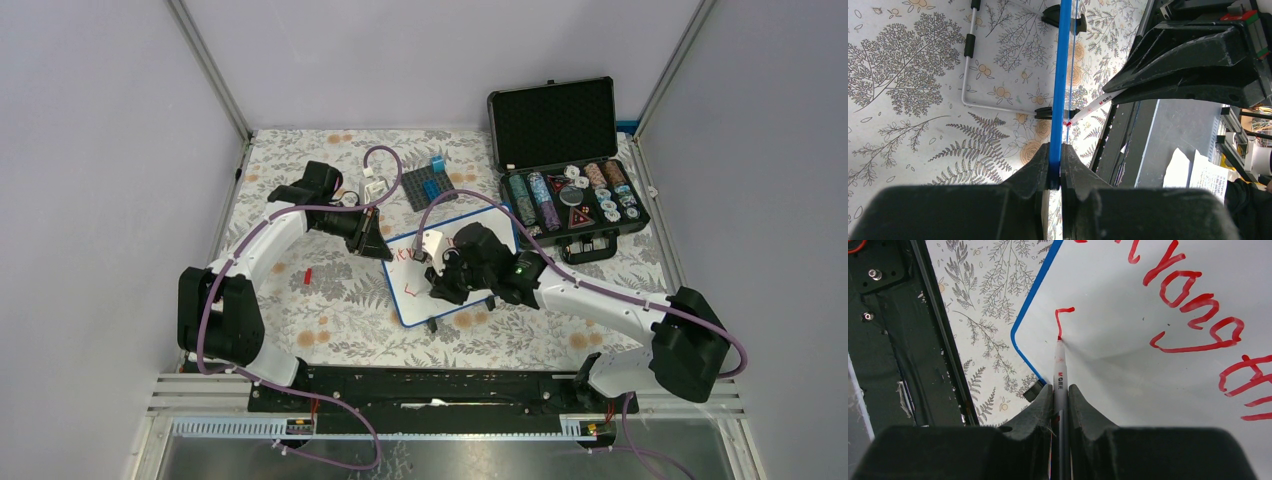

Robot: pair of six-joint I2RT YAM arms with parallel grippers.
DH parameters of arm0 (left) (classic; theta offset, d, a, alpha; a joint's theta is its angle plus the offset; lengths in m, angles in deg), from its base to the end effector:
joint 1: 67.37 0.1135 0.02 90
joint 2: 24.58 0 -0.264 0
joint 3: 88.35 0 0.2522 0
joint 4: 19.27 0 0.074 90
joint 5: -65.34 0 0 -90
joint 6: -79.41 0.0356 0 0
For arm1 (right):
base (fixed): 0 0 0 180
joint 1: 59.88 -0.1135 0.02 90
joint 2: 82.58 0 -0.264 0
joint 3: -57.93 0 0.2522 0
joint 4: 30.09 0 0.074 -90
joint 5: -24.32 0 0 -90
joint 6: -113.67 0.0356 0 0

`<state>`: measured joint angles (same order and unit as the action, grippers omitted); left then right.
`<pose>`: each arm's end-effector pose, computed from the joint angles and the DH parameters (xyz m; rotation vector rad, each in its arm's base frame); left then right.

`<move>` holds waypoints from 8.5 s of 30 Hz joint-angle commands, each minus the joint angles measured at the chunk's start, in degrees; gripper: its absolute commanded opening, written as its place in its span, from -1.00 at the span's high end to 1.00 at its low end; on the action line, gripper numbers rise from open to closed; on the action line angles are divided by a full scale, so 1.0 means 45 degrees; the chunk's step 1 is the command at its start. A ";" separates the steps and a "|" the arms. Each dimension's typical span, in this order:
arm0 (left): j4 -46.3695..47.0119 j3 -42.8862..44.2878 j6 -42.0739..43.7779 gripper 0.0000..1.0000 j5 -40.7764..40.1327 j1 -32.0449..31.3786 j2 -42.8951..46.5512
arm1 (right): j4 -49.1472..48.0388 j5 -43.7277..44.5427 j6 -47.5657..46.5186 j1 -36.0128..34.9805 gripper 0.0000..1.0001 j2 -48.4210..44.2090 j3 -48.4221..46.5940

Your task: Write a sentence on the whiteboard

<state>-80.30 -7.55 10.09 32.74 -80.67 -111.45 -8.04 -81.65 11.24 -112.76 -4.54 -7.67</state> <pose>0.2779 -0.0965 0.2646 0.9550 2.2156 -1.2788 0.1737 0.2457 0.2562 -1.3401 1.7864 0.6983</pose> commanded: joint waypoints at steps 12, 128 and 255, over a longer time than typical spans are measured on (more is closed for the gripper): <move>0.0342 0.0336 0.0381 1.00 -0.0452 0.0026 -0.0034 | 0.0035 -0.0358 -0.0142 -0.0348 1.00 0.0540 -0.0774; 0.0341 0.0444 0.0324 1.00 -0.0501 0.0011 -0.0242 | 0.1502 -0.0308 -0.0961 0.1100 1.00 -0.0869 -0.0217; 0.0345 0.0496 0.0344 1.00 -0.0641 -0.0033 -0.0260 | 0.1089 -0.0690 -0.0812 0.2044 1.00 -0.0607 -0.0865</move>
<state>-80.61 -7.07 9.92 32.63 -80.67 -112.08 -0.69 -86.08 7.88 -104.04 -7.90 -9.13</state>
